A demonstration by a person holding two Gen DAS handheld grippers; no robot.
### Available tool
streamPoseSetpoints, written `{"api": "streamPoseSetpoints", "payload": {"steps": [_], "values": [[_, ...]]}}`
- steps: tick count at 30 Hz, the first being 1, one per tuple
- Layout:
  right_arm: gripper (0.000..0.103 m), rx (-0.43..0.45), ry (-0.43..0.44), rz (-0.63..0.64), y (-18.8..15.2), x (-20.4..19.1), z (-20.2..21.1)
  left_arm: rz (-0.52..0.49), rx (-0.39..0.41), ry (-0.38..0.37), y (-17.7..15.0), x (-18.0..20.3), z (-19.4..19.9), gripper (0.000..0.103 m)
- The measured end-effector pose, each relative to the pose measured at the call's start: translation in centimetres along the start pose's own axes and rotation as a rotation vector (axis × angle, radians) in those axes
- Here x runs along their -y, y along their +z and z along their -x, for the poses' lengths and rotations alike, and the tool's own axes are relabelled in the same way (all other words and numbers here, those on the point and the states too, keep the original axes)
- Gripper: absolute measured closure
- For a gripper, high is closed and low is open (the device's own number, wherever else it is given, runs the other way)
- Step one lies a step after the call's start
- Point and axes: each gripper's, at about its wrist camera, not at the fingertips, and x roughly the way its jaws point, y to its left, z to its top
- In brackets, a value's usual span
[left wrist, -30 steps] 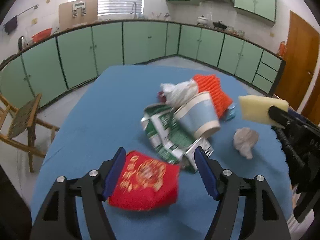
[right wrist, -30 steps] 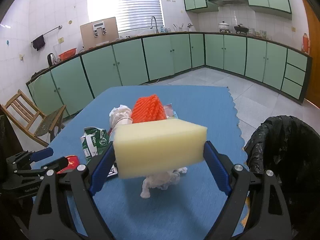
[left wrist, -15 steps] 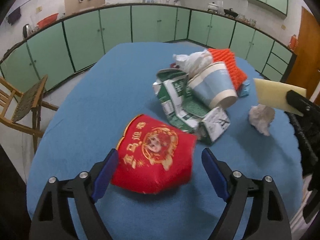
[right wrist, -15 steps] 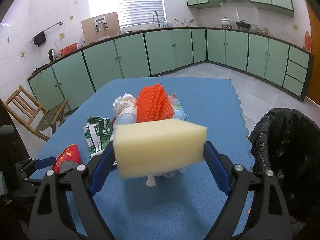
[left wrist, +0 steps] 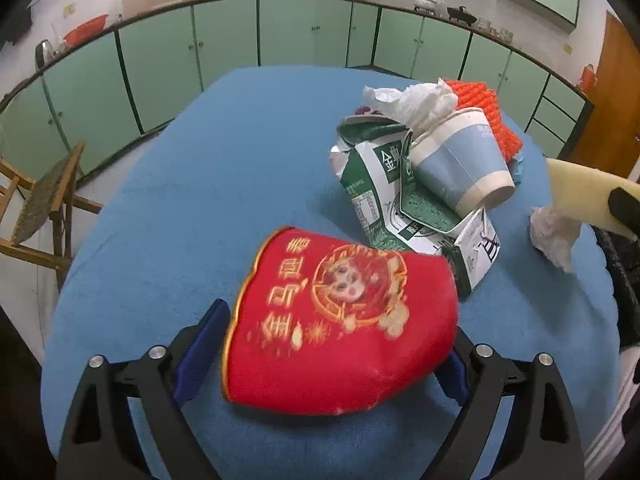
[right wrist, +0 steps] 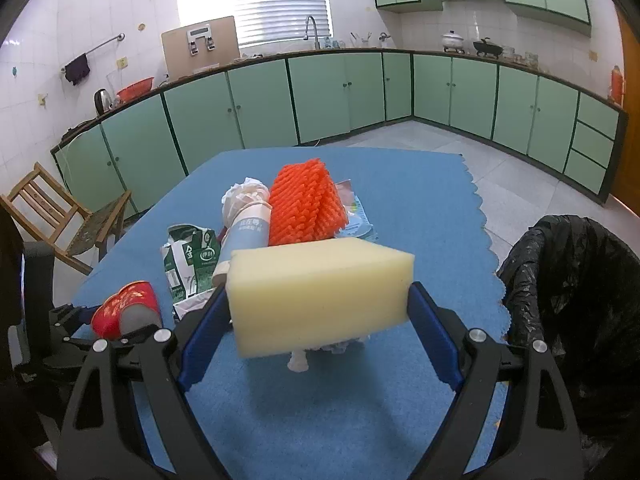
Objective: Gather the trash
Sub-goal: 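Grasp the red paper bowl with the left tool while the right tool holds the sponge, then move both tools over the bin and release the bowl and sponge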
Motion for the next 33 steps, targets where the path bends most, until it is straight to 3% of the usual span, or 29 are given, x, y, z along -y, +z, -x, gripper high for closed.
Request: {"api": "streamPoseSetpoints", "payload": {"steps": [2,12,21,27,33], "values": [[0.019,-0.001,-0.001,0.000,-0.1,0.0,0.0,-0.009,0.011,-0.010,0.0,0.3,0.3,0.025],[0.019,0.035,-0.007,-0.018,0.7,0.6,1.1,-0.021,0.116,-0.031,1.6,1.4,4.1,0.026],[0.019,0.086,-0.017,-0.036,1.8,1.4,3.4,-0.047,0.207,-0.074,5.6,3.9,7.6,0.026],[0.019,0.135,-0.041,-0.041,2.2,2.7,6.2,-0.076,0.243,-0.117,7.0,6.1,8.7,0.026],[0.019,0.190,-0.117,-0.097,1.8,6.8,10.1,-0.160,0.276,-0.197,8.1,11.2,9.5,0.026]]}}
